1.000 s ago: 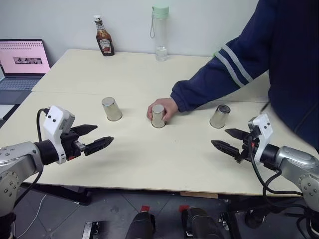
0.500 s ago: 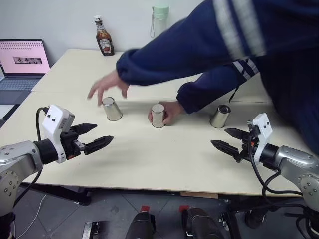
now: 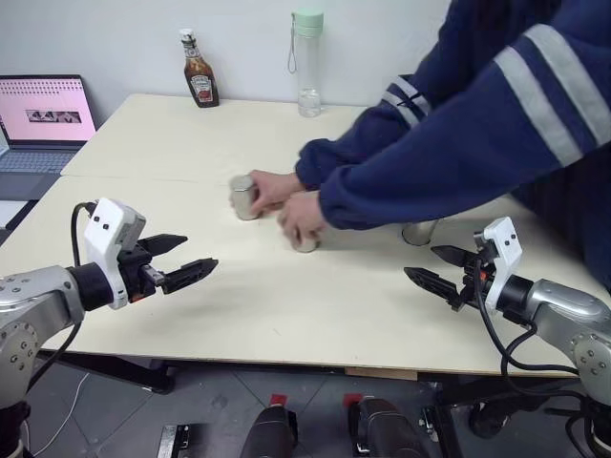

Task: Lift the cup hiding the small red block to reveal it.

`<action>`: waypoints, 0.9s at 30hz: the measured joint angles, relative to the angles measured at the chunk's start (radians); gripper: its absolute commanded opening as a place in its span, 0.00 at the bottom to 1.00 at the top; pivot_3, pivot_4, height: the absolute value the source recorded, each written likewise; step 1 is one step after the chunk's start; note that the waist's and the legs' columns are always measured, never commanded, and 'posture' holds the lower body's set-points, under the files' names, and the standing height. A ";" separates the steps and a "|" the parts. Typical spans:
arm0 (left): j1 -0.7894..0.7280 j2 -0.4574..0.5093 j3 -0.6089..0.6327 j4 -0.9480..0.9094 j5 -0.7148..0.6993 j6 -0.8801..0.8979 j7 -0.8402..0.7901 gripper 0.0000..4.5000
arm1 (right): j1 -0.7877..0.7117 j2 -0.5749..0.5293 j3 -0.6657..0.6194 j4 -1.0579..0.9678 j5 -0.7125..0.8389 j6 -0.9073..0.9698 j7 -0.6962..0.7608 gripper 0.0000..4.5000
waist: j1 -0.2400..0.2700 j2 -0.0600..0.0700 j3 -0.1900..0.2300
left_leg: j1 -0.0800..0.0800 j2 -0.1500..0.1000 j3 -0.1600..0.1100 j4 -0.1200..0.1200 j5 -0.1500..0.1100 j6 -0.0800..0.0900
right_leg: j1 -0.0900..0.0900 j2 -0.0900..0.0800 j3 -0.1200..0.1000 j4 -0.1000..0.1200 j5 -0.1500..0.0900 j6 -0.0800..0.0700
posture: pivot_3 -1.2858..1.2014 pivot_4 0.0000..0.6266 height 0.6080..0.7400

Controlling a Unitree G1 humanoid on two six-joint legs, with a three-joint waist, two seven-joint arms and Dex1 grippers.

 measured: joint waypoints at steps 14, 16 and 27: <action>0.025 0.003 0.004 0.001 0.016 -0.005 0.001 1.00 | 0.001 -0.006 0.002 0.000 0.003 0.001 0.011 0.99 | 0.000 0.000 0.000 | 0.000 0.000 0.000 0.000 0.000 0.000 | 0.000 0.000 0.000 0.000 0.000 0.000 | 0.52 0.24 1.00; 0.026 0.003 0.006 0.001 0.016 -0.005 0.001 1.00 | -0.002 -0.008 0.010 -0.002 0.006 0.002 0.021 0.99 | 0.000 0.000 0.000 | 0.000 0.000 0.000 0.000 0.000 0.000 | 0.000 0.000 0.000 0.000 0.000 0.000 | 0.52 0.24 1.00; 0.028 -0.025 0.014 -0.026 0.014 -0.051 0.004 1.00 | -0.097 0.123 0.290 0.104 -0.201 -0.186 0.012 0.99 | -0.004 0.000 0.000 | 0.001 0.001 0.001 0.000 0.000 0.000 | 0.000 0.001 0.001 0.001 0.000 0.000 | 0.52 0.24 1.00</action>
